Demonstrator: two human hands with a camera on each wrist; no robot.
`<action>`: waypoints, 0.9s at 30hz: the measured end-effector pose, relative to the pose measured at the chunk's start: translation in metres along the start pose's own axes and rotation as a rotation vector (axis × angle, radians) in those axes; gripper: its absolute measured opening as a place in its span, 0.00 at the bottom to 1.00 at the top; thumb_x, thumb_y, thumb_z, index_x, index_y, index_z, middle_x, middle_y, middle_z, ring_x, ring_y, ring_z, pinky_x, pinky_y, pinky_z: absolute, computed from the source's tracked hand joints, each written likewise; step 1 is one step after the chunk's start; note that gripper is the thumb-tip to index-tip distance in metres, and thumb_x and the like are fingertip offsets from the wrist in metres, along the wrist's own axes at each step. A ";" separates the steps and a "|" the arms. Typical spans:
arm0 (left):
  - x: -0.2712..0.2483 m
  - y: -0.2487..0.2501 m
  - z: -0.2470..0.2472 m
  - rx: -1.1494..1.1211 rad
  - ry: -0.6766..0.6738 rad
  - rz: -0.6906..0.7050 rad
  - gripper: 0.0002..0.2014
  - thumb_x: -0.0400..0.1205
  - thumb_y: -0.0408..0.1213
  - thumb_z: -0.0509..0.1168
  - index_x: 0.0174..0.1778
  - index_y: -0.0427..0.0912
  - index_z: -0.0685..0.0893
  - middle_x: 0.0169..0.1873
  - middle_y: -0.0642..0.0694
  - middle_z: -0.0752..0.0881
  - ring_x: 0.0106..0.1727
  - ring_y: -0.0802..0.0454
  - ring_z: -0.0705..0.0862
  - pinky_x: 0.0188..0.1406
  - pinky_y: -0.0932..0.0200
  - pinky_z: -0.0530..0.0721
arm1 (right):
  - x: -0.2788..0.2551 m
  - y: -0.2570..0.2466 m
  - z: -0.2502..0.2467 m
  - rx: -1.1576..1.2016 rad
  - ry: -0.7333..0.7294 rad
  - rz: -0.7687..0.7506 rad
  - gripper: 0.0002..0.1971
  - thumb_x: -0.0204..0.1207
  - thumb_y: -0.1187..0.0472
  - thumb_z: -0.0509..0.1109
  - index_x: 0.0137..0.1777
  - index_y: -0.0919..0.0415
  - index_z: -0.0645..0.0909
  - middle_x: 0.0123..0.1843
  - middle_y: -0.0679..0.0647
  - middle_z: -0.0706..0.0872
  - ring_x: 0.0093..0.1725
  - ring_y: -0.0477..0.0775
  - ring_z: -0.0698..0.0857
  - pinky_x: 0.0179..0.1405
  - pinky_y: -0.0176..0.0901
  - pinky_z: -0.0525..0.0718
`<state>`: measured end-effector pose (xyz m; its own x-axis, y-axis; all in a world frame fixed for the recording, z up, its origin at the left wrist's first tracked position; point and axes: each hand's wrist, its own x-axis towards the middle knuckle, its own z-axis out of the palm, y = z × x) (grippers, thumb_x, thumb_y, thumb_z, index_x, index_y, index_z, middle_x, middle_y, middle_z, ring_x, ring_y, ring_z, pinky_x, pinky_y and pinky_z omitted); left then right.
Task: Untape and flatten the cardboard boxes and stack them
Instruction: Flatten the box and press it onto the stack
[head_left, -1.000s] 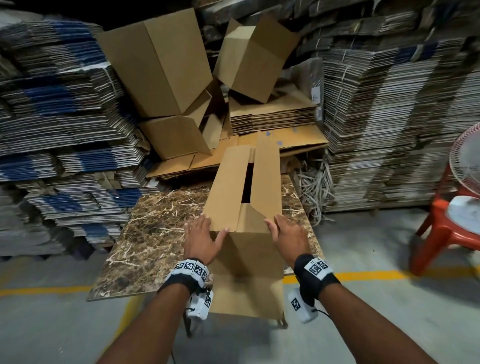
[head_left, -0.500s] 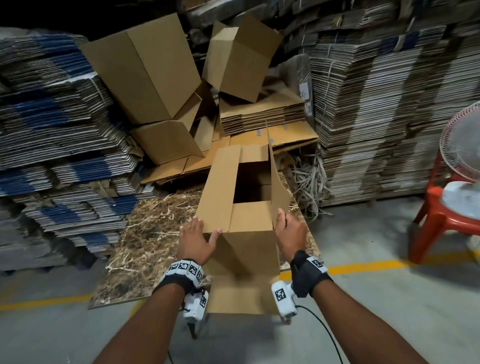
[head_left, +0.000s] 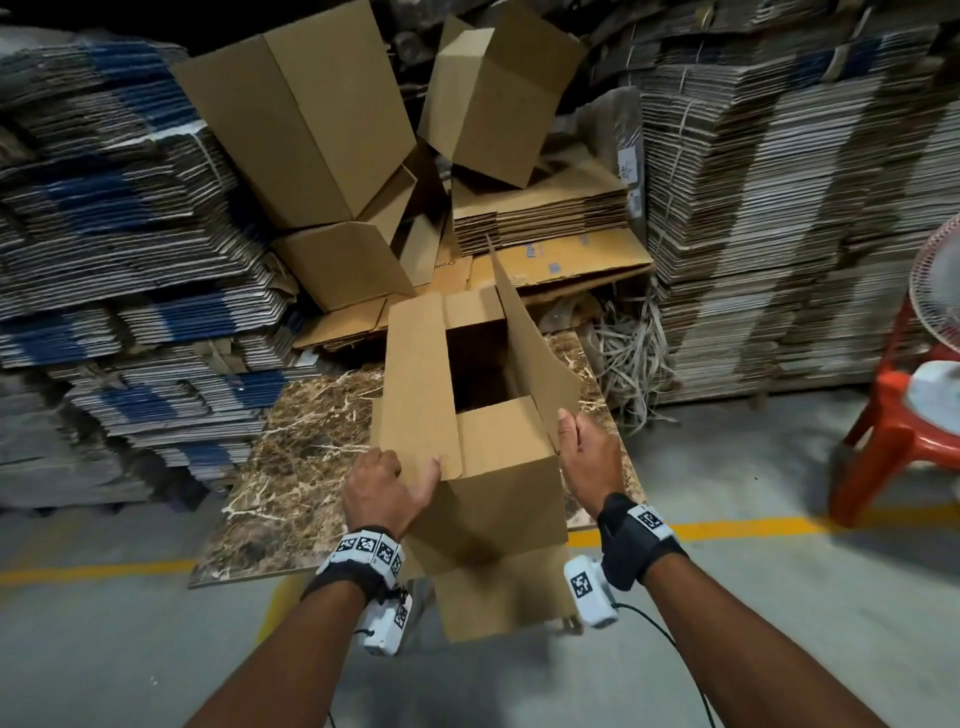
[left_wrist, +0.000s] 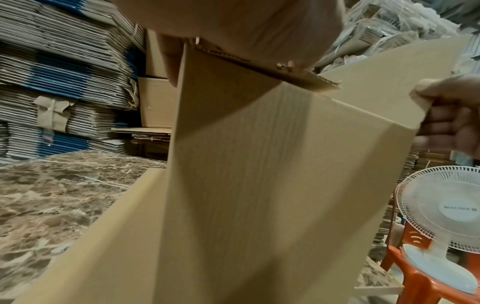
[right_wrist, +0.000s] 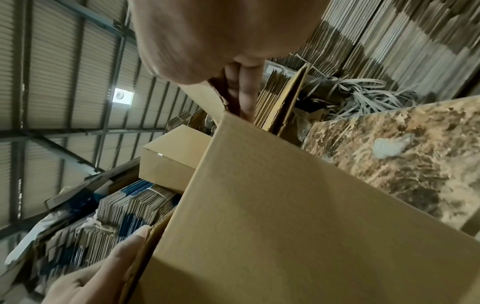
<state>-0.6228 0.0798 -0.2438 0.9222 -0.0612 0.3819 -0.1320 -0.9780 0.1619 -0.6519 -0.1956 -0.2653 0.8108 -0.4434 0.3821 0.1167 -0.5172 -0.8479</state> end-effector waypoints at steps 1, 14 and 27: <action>-0.002 0.003 -0.002 0.022 0.000 -0.015 0.37 0.77 0.74 0.56 0.39 0.39 0.86 0.38 0.43 0.85 0.41 0.42 0.83 0.37 0.52 0.84 | 0.004 -0.001 -0.001 0.004 -0.047 -0.004 0.13 0.90 0.53 0.61 0.41 0.51 0.75 0.30 0.49 0.79 0.26 0.45 0.73 0.25 0.40 0.69; -0.015 0.031 0.015 0.073 -0.198 -0.155 0.35 0.88 0.66 0.43 0.88 0.50 0.61 0.89 0.44 0.58 0.90 0.43 0.54 0.85 0.36 0.60 | 0.036 -0.010 -0.005 -0.017 -0.110 0.150 0.29 0.85 0.38 0.62 0.27 0.56 0.69 0.26 0.53 0.77 0.29 0.57 0.77 0.27 0.45 0.66; -0.023 0.039 0.014 -0.003 -0.199 -0.230 0.35 0.89 0.63 0.47 0.90 0.49 0.58 0.90 0.47 0.54 0.91 0.47 0.48 0.86 0.42 0.60 | 0.041 0.022 0.001 0.536 0.003 0.600 0.15 0.86 0.46 0.67 0.44 0.55 0.76 0.52 0.57 0.87 0.51 0.58 0.85 0.57 0.49 0.83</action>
<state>-0.6444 0.0407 -0.2589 0.9810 0.1237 0.1494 0.0878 -0.9700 0.2265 -0.6155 -0.2245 -0.2688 0.8213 -0.5365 -0.1943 -0.0782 0.2315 -0.9697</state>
